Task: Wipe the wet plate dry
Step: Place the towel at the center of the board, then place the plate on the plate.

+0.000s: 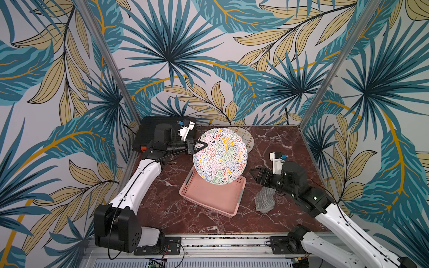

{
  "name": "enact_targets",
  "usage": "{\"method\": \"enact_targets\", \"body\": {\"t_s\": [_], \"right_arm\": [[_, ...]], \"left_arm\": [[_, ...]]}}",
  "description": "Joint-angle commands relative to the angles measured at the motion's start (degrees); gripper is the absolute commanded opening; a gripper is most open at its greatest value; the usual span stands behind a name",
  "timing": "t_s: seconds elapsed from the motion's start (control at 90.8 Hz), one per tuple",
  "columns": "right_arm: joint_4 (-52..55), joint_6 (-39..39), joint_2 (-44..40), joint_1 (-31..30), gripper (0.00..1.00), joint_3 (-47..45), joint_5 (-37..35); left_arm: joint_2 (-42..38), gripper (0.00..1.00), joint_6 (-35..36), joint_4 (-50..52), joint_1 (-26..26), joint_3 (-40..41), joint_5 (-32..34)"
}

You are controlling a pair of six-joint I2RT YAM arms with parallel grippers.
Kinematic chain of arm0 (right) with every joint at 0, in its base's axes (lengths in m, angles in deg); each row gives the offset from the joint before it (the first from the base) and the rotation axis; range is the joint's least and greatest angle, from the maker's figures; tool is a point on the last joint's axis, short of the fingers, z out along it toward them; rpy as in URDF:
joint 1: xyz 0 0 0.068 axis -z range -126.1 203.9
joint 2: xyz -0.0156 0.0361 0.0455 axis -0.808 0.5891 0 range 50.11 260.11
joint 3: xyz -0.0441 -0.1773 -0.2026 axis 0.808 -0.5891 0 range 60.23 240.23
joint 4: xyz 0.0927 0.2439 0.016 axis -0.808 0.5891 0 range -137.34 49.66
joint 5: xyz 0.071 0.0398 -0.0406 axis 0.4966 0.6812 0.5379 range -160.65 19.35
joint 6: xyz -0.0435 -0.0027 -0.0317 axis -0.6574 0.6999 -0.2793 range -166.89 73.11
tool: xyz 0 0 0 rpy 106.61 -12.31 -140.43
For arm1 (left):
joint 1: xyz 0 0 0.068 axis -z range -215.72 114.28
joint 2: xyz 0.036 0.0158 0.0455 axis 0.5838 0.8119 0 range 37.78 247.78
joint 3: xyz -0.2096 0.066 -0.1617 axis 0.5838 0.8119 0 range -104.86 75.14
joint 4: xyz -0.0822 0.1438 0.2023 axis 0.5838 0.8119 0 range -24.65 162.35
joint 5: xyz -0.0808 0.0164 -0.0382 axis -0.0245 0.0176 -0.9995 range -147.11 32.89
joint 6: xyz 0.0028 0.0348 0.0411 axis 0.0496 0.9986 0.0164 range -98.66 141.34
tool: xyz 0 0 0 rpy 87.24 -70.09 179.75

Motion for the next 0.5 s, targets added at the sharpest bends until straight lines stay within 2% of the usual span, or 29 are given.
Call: {"method": "enact_targets", "body": {"t_s": [0.0,0.187,0.485], "right_arm": [[-5.89,-3.71,0.76,1.92,0.71,0.83,12.2],[-11.54,-3.19,0.59,4.56,0.7,-0.82,16.66],[-18.45,-3.34,5.48,5.17,0.68,-0.97,20.2]], "left_arm": [[-1.57,0.0,-0.49,-4.45,-0.04,-2.01,-6.95],[-1.88,0.0,-1.08,-4.75,0.12,-2.07,-8.99],[-1.66,0.0,-2.87,-5.98,0.47,-2.4,-10.63]]}}
